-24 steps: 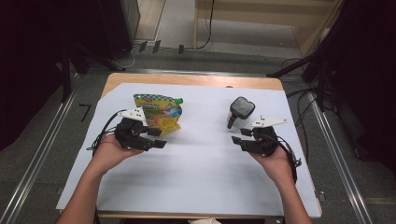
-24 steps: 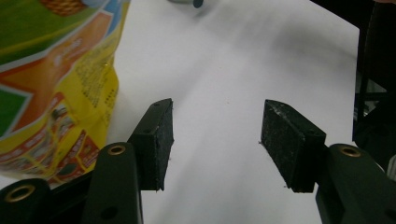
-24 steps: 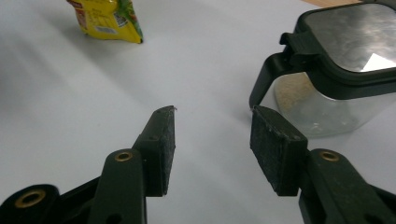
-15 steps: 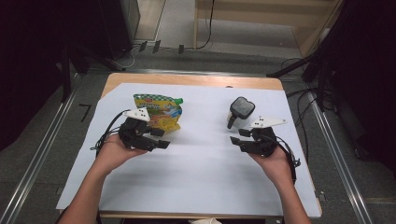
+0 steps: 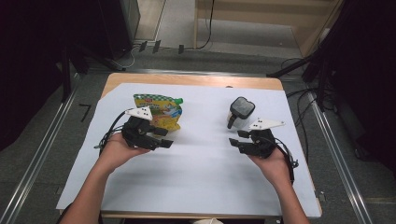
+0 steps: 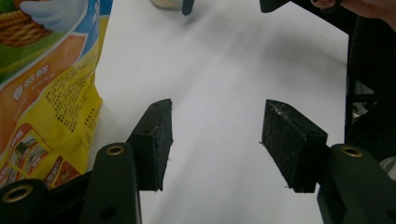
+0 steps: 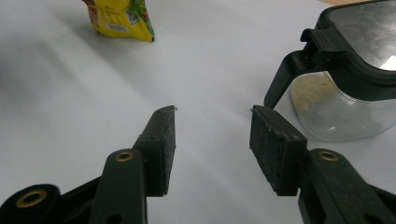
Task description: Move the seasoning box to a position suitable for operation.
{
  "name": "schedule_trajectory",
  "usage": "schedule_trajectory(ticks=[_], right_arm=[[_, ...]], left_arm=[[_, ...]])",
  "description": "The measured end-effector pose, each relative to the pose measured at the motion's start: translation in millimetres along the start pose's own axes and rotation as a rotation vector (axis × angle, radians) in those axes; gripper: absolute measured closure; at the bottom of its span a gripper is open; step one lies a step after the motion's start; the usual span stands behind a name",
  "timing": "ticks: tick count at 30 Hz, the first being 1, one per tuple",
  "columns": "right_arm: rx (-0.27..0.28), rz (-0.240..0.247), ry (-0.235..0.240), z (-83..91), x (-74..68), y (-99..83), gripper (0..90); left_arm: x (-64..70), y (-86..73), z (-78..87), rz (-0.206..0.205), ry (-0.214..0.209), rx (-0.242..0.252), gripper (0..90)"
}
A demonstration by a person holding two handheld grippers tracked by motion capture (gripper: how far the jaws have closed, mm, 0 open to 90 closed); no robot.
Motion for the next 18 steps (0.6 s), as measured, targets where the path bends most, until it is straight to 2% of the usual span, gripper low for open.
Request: schedule_trajectory(ticks=[1, 2, 4, 7, 11, 14, 15, 18], right_arm=[[0.000, 0.000, 0.000, 0.0, 0.0, 0.0, 52.1], [0.009, -0.021, 0.034, -0.1, 1.2, 0.9, 53.6], [0.011, -0.029, 0.049, -0.2, 2.1, 0.9, 53.5], [0.004, -0.032, 0.031, -0.5, 5.6, 0.3, 50.2], [0.013, -0.030, 0.033, 1.8, 8.3, 1.9, 52.1], [-0.002, -0.028, 0.026, 1.4, 9.1, 1.5, 47.0], [-0.014, -0.031, 0.027, -0.2, 9.5, 0.6, 40.8], [-0.019, -0.038, 0.037, -0.8, 10.8, 0.0, 38.4]], left_arm=[[-0.2, 0.0, -0.3, -0.005, -0.004, -0.003, 44.4], [-0.3, -0.2, -0.8, -0.013, -0.007, -0.009, 45.0], [-1.1, -0.5, -1.8, -0.013, -0.004, -0.016, 45.1], [-2.3, -1.9, -1.7, -0.004, 0.002, -0.020, 45.1], [-2.0, -4.9, -1.0, 0.001, 0.013, -0.019, 44.9], [-2.7, -6.9, 0.0, 0.003, 0.016, -0.021, 44.9], [-3.3, -6.9, 0.6, 0.004, 0.019, -0.020, 44.7], [-3.9, -6.3, 2.2, 0.007, 0.014, -0.006, 44.7]])
Point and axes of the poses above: each handheld gripper's, and its own axes: z roughly backward along the jaws, y roughly out of its top, x roughly to its right, the point moved 6 cm from there along -z, roughly forward along the jaws, and after that the axes turned 14 degrees about -x, right-handed, at the moved point
